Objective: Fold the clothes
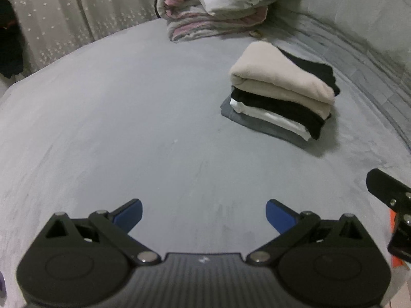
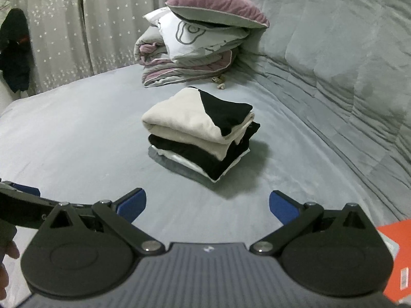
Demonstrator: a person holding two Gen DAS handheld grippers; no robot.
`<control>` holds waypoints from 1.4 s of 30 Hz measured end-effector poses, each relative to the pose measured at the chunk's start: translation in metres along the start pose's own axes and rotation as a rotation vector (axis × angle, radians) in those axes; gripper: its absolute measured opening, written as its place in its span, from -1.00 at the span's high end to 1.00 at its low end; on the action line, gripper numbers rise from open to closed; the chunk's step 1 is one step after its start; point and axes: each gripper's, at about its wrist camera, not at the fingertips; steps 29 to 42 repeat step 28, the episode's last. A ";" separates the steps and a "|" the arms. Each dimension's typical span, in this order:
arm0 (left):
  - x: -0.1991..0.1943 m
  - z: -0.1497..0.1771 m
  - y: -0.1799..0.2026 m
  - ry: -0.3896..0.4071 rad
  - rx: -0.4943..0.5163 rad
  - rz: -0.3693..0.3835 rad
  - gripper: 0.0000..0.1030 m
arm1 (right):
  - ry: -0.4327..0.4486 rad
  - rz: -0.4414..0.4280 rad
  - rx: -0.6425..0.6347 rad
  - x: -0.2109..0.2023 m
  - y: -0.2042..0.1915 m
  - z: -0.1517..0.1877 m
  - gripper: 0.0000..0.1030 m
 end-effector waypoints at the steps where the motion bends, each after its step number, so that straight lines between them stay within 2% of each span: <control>1: -0.007 0.005 -0.001 0.009 -0.002 -0.005 -0.99 | 0.007 0.003 -0.003 -0.007 -0.002 0.002 -1.00; 9: -0.055 0.041 -0.013 0.088 -0.047 -0.025 -0.99 | 0.065 0.038 -0.038 -0.054 -0.015 0.016 -1.00; 16: -0.078 0.061 -0.019 0.118 -0.075 -0.016 -0.99 | 0.092 0.032 -0.042 -0.076 -0.022 0.027 -1.00; 28: -0.077 0.071 -0.031 0.109 -0.105 -0.015 -0.99 | 0.091 0.005 -0.071 -0.082 -0.039 0.037 -1.00; 42: -0.077 0.071 -0.031 0.109 -0.105 -0.015 -0.99 | 0.091 0.005 -0.071 -0.082 -0.039 0.037 -1.00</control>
Point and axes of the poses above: each gripper's, at about its wrist camera, not at the fingertips, and x roughly the way its jaws point, y to its right, z to its underside, and after that the axes turned 2 degrees about z, right-handed
